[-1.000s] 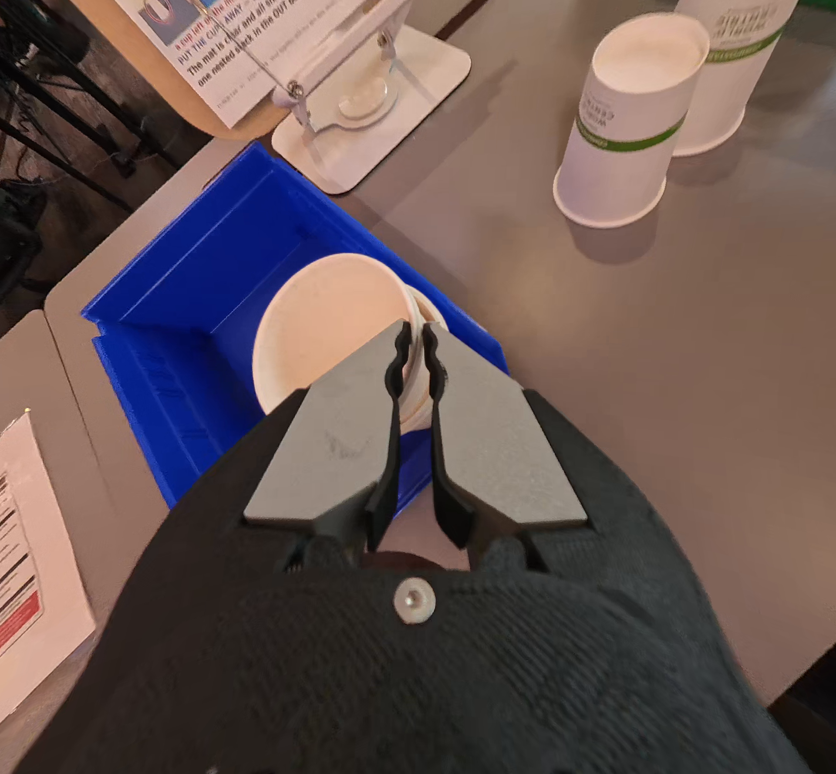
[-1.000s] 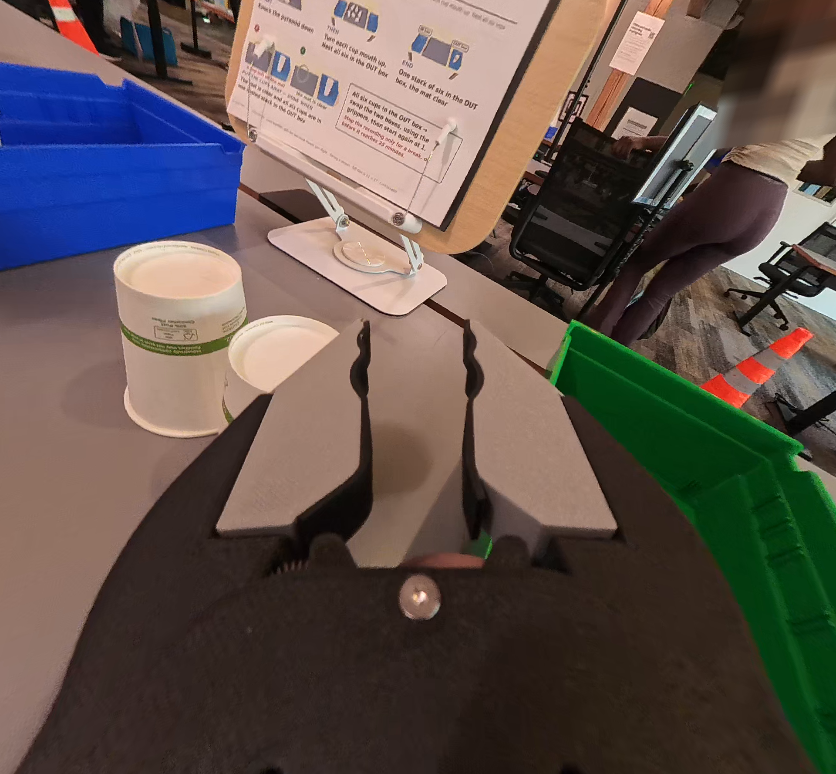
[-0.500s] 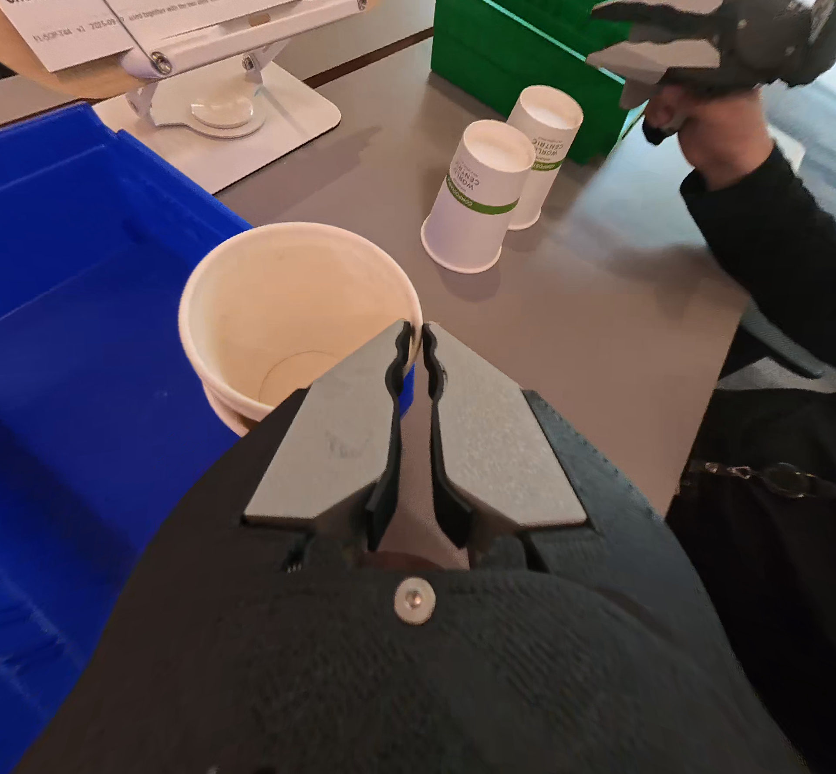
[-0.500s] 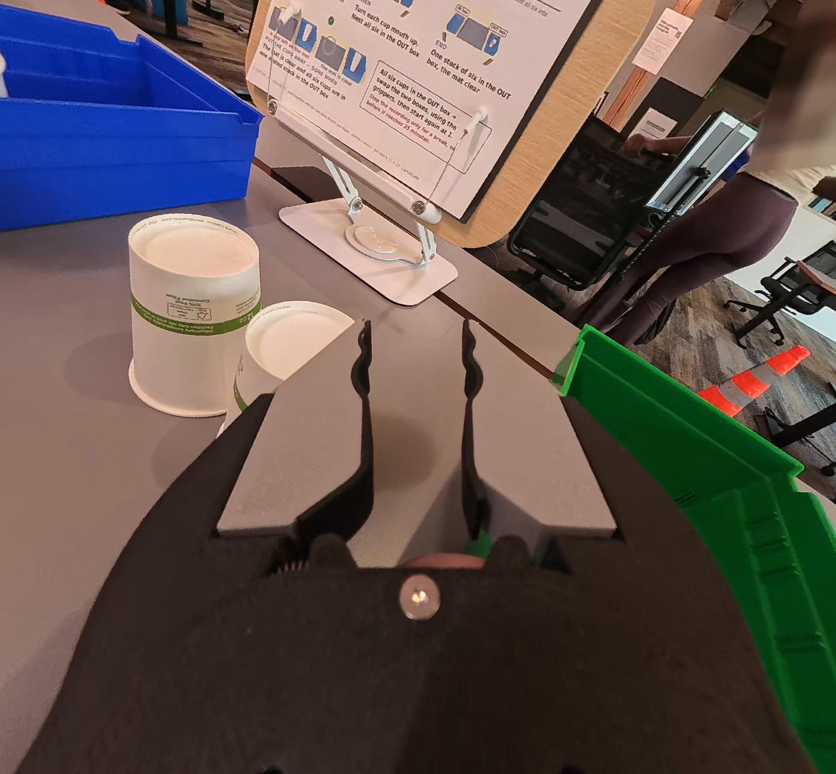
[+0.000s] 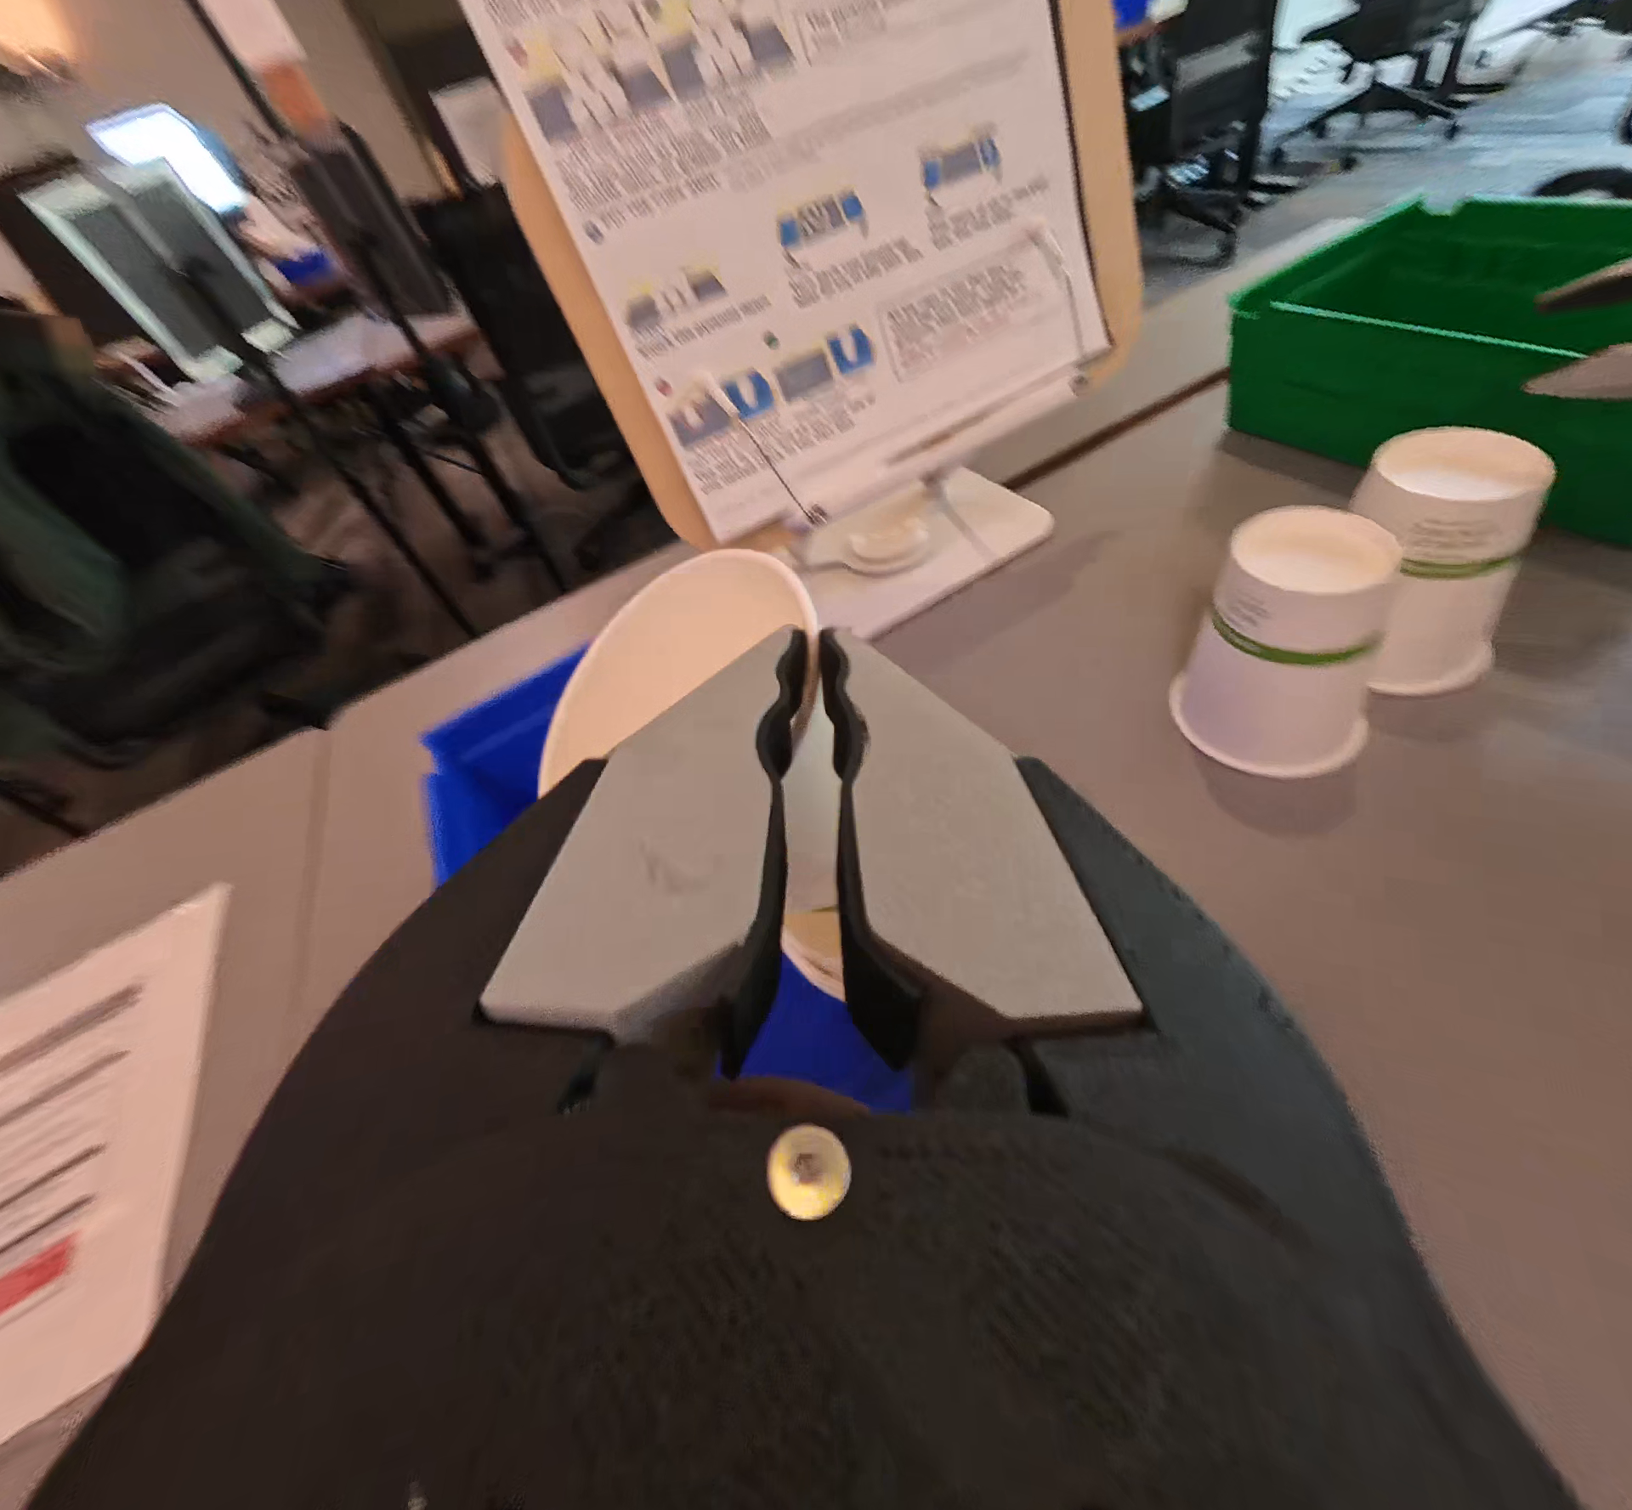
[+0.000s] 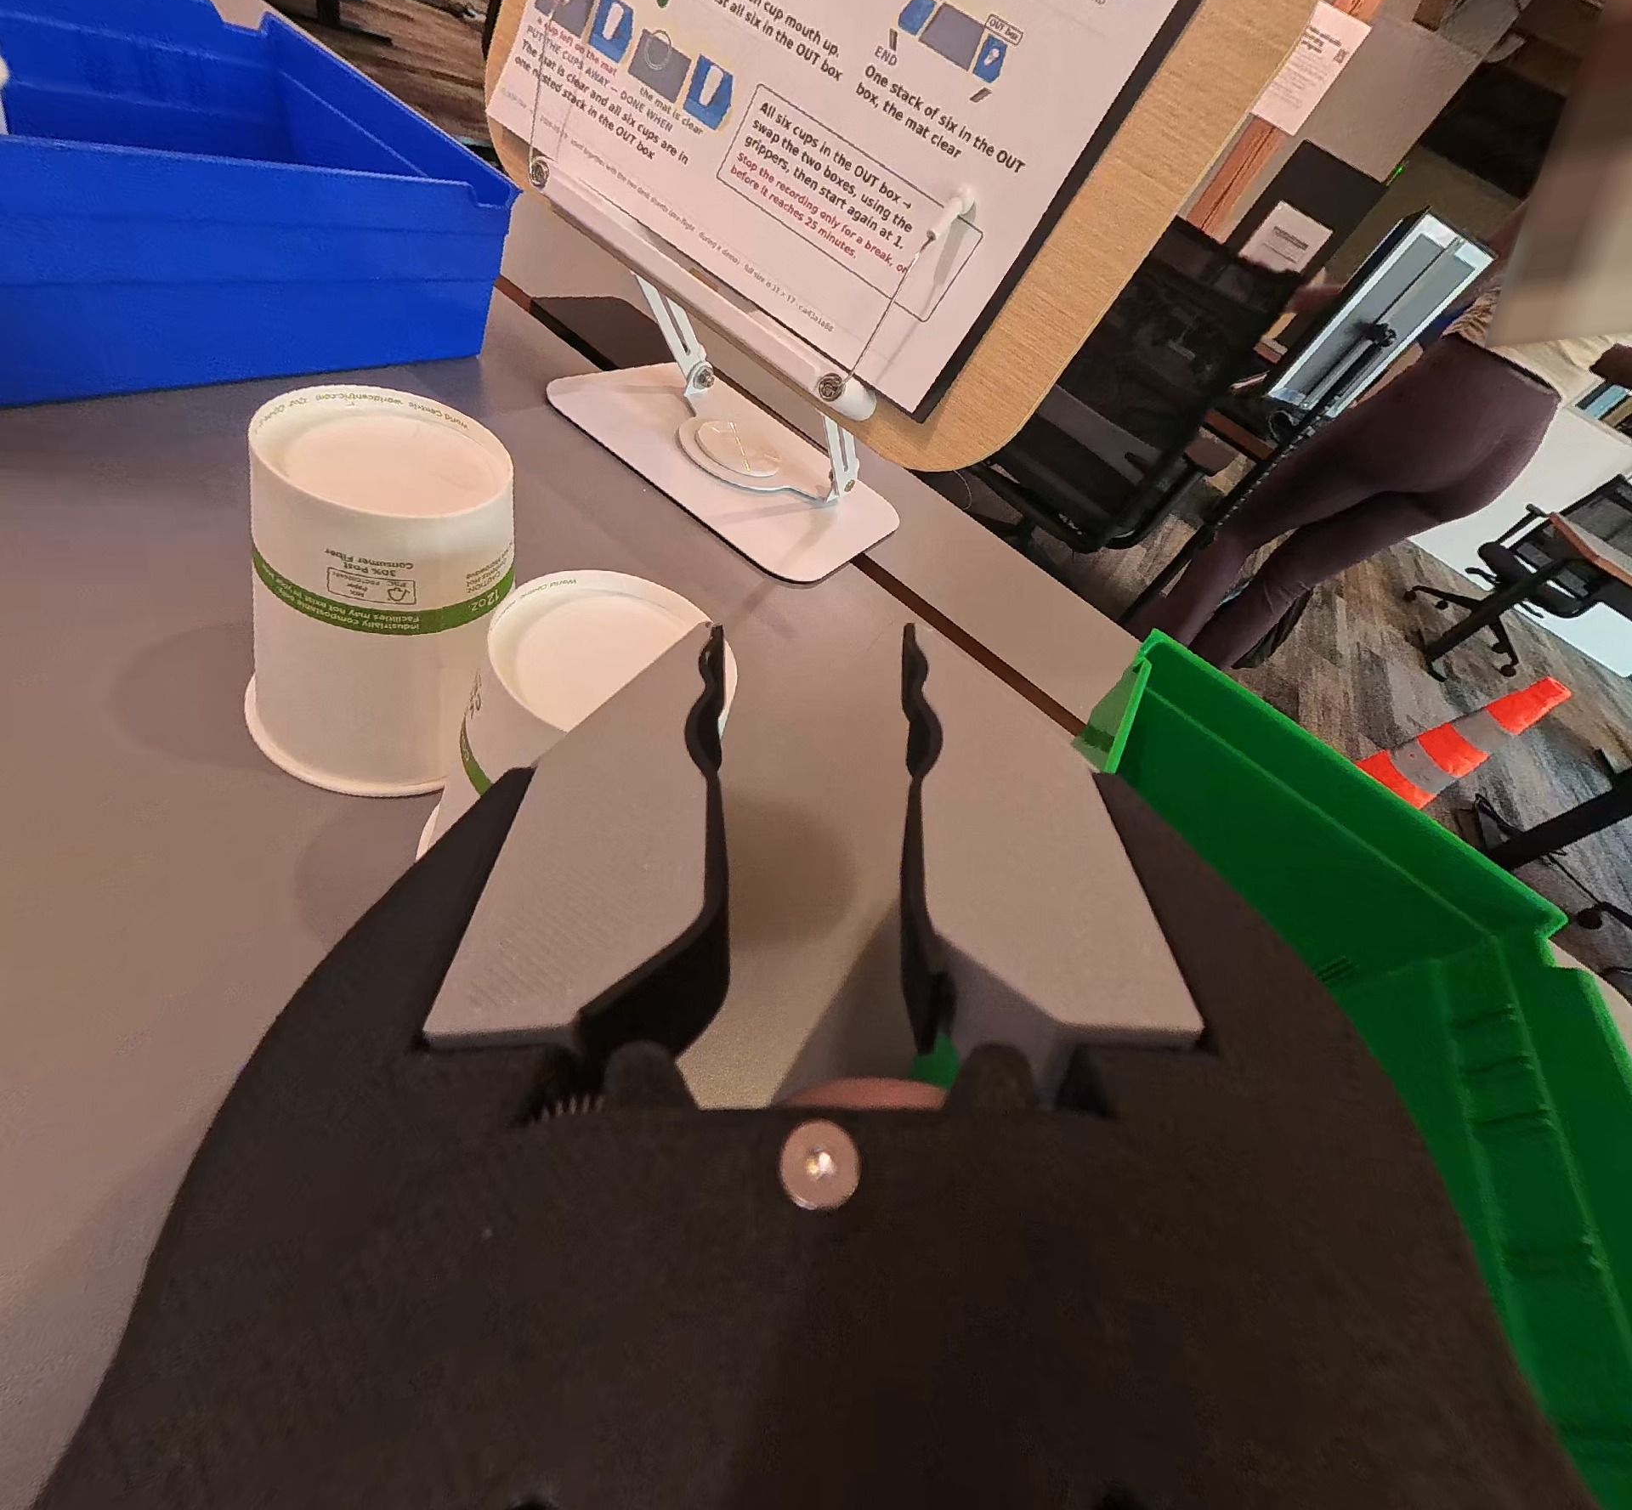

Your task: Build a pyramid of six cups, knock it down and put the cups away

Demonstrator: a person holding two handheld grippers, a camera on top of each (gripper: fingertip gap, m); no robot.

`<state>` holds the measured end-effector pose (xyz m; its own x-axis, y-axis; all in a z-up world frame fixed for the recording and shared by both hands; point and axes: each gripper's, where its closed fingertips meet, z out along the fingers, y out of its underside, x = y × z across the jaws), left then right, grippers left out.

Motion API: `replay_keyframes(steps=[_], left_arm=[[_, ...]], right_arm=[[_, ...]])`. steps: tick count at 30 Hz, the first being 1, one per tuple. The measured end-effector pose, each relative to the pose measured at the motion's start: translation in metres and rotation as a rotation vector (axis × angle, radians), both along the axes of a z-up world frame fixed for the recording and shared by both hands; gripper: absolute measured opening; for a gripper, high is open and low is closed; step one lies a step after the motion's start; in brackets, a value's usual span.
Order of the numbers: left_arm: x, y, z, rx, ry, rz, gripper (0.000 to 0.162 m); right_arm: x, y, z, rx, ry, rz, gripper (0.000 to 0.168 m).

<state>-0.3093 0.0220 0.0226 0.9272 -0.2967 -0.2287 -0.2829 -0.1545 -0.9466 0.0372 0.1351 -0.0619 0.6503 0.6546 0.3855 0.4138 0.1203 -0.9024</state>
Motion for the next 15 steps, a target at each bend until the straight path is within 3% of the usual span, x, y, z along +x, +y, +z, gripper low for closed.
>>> replay_keyframes(steps=[3, 6, 11, 15], left_arm=[[0.000, -0.005, 0.032, 0.151, 0.047, 0.074, 0.000], [0.018, -0.017, 0.056, 0.239, 0.052, 0.051, 0.001], [0.106, -0.056, 0.081, 0.315, 0.014, -0.224, 0.000], [0.189, -0.089, 0.082, 0.343, -0.017, -0.470, 0.000]], right_arm=[[0.002, 0.001, 0.002, 0.005, 0.007, -0.009, 0.037], [0.005, 0.001, 0.007, 0.019, 0.028, -0.022, 0.037], [0.002, -0.009, 0.022, 0.051, 0.105, 0.029, 0.036], [-0.025, -0.045, 0.037, 0.044, 0.198, 0.266, 0.041]])
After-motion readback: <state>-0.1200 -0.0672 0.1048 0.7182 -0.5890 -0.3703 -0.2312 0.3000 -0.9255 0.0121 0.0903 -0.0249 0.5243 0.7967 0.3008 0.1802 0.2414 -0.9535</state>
